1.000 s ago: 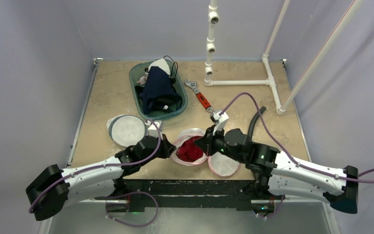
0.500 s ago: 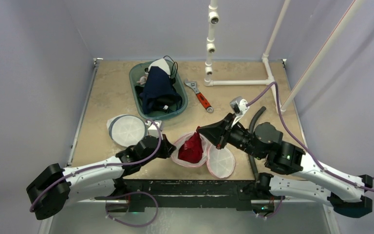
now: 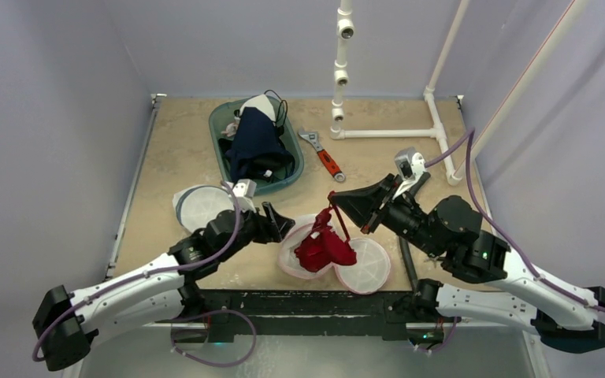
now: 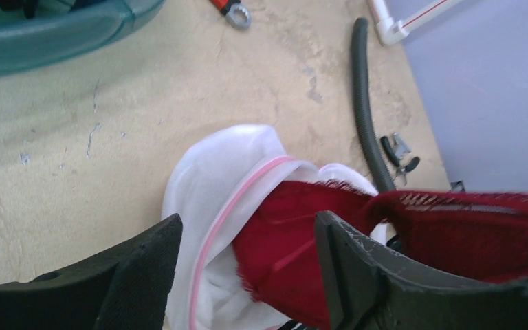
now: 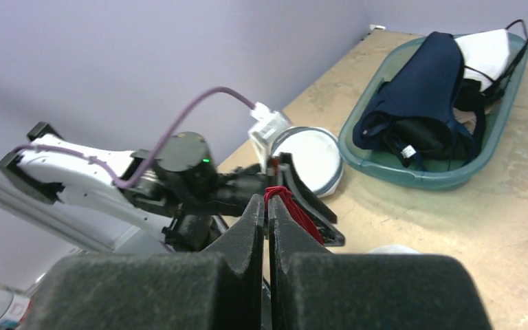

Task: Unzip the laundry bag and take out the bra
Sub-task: Pick up the bra from the laundry bag, then place the bra in the bin.

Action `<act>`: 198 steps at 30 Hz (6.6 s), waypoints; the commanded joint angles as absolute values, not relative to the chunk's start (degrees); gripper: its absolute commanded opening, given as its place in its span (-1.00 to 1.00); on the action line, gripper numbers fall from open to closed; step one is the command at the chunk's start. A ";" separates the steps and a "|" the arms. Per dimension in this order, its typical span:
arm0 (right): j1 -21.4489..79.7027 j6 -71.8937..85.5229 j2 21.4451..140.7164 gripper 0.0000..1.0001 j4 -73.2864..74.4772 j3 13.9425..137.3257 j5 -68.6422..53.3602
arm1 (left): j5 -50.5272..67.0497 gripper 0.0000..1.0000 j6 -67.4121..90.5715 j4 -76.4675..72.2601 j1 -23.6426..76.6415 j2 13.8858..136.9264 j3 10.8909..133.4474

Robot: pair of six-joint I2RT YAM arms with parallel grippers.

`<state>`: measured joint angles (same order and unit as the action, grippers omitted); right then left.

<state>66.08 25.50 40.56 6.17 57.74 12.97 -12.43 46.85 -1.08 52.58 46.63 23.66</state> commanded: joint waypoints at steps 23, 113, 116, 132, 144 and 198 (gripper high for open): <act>66.14 27.95 42.60 -1.00 0.20 56.37 21.36 | 5.44 0.80 43.34 -23.80 52.78 43.00 24.86; 66.18 7.17 38.92 0.73 -10.61 55.44 -27.29 | 36.12 -1.00 3.15 19.28 54.75 46.92 77.37; 66.21 7.38 40.29 0.73 -9.65 55.81 -27.93 | 36.21 -1.00 2.71 19.49 54.75 47.12 77.86; 66.18 6.58 46.05 0.20 -4.22 58.07 -27.73 | 34.80 -1.00 2.59 18.66 54.76 46.83 78.51; 66.14 11.17 46.25 -1.00 -9.53 56.44 -24.47 | 19.21 0.21 2.34 22.94 54.74 43.32 72.22; 39.12 26.58 114.11 -1.00 -12.82 103.97 -18.77 | -57.24 0.83 44.75 43.42 54.78 18.71 47.45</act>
<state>40.05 26.92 114.13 -7.62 107.02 -16.29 -57.23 43.81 43.59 54.52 18.41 48.38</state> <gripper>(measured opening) 0.023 0.917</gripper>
